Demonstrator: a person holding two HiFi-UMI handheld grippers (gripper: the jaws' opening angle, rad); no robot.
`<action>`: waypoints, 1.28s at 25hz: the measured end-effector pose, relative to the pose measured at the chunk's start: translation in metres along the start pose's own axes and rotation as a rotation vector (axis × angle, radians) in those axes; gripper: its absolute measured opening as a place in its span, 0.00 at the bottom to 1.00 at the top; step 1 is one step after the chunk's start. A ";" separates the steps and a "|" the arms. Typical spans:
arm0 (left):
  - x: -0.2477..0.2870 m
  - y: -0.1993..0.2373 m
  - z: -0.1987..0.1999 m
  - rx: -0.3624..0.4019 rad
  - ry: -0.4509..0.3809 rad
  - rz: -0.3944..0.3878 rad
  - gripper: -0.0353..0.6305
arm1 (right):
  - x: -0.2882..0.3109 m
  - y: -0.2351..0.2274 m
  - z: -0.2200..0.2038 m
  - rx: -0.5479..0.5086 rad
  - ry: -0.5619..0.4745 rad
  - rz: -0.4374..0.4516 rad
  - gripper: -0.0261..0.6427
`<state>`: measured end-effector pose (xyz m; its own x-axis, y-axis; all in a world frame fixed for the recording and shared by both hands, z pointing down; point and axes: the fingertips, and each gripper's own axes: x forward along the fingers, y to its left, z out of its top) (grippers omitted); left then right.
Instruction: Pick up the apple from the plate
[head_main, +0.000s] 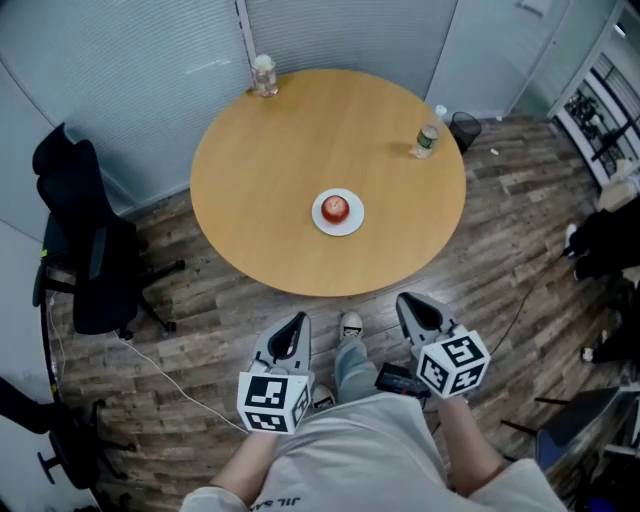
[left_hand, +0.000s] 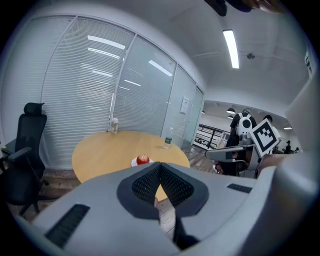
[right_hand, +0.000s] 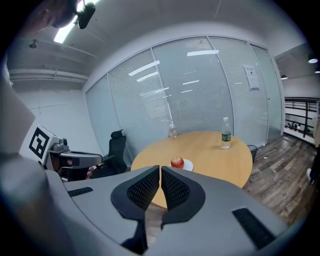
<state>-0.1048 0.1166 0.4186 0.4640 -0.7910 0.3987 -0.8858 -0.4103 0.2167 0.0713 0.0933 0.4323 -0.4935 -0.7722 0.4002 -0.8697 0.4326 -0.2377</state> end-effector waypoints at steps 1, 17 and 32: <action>0.010 0.003 0.008 0.001 -0.006 0.003 0.06 | 0.008 -0.007 0.008 -0.004 -0.001 0.004 0.09; 0.135 0.009 0.098 0.001 -0.089 0.029 0.06 | 0.105 -0.107 0.089 -0.021 0.017 0.083 0.09; 0.155 0.047 0.108 0.038 -0.044 0.019 0.06 | 0.138 -0.107 0.107 0.011 0.006 0.058 0.09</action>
<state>-0.0754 -0.0745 0.3938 0.4469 -0.8179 0.3625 -0.8946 -0.4111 0.1753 0.0978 -0.1093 0.4178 -0.5430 -0.7431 0.3911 -0.8396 0.4710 -0.2706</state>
